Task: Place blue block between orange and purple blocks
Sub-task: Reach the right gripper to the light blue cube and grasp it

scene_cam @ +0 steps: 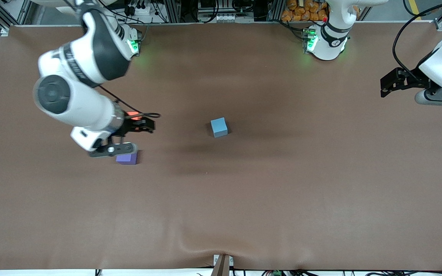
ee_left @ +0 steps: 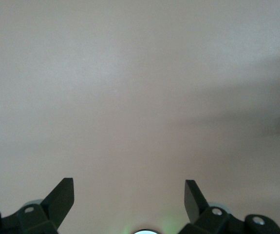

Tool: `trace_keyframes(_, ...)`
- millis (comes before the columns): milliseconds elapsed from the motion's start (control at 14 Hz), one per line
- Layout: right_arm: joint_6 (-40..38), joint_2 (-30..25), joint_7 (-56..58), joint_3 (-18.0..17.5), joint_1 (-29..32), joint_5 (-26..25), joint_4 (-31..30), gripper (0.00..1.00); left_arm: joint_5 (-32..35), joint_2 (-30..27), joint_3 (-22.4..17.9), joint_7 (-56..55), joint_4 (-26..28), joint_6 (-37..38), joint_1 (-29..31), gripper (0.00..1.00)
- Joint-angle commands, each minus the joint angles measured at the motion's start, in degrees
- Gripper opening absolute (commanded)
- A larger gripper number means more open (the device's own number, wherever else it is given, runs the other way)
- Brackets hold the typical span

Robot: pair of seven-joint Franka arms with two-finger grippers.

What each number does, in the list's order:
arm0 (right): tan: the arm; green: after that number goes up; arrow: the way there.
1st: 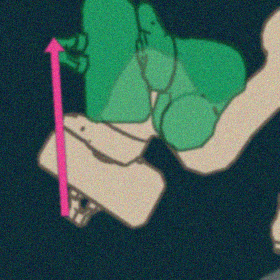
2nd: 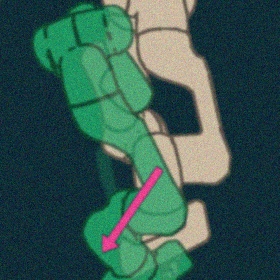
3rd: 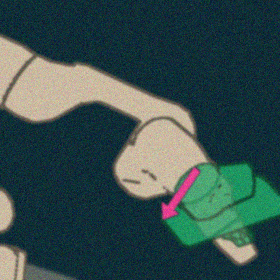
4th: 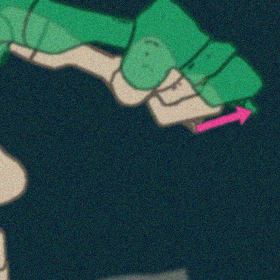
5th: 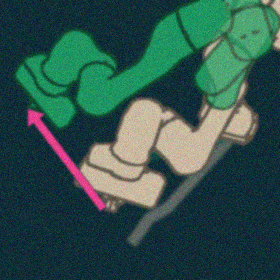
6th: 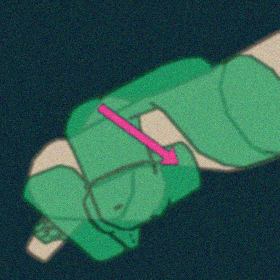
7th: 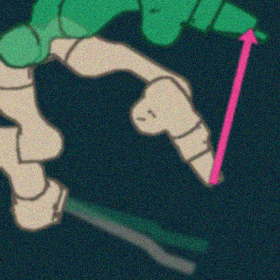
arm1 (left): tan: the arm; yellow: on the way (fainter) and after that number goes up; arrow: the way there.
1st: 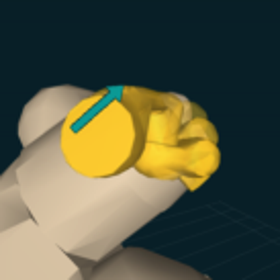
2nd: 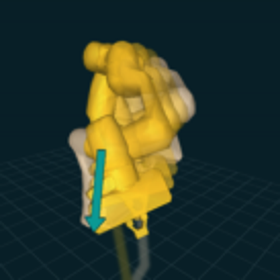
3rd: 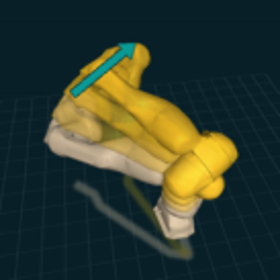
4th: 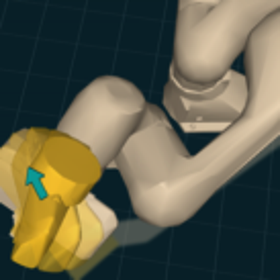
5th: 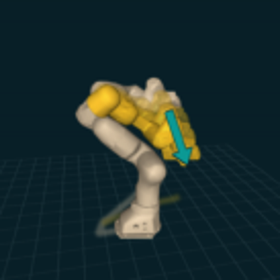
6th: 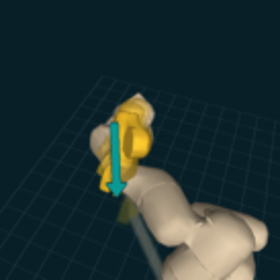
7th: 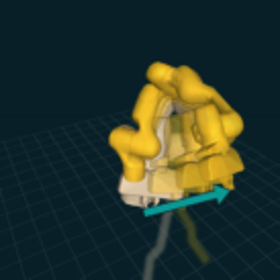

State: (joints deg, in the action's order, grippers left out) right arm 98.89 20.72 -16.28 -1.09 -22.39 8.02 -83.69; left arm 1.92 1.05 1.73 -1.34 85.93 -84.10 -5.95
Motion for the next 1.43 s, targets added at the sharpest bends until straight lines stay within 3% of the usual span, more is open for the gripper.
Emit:
trace_keyframes(0, 4.1, 3.8, -3.0, 0.6, -4.0, 0.2, 1.3, 1.00, -0.4, -0.6, -0.6, -0.8, 0.1, 0.5, 0.4, 1.00)
trace_keyframes(645, 18.6, 15.5, -9.8, 0.7, -15.7, -1.9, 1.2, 1.00, -0.2, 0.1, -0.9, -0.7, -0.2, 0.5, 0.5, 1.00)
trace_keyframes(1003, 21.8, 16.4, -10.8, 0.9, -19.4, -2.6, -1.9, 1.00, 0.1, 0.4, -0.8, -0.2, -0.3, 0.7, 5.1, 1.00)
trace_keyframes(1362, 28.2, 17.1, -15.6, 1.0, -22.9, -2.7, -5.7, 1.00, 0.3, 0.6, -0.9, -0.7, -0.2, 0.6, 5.3, 1.00)
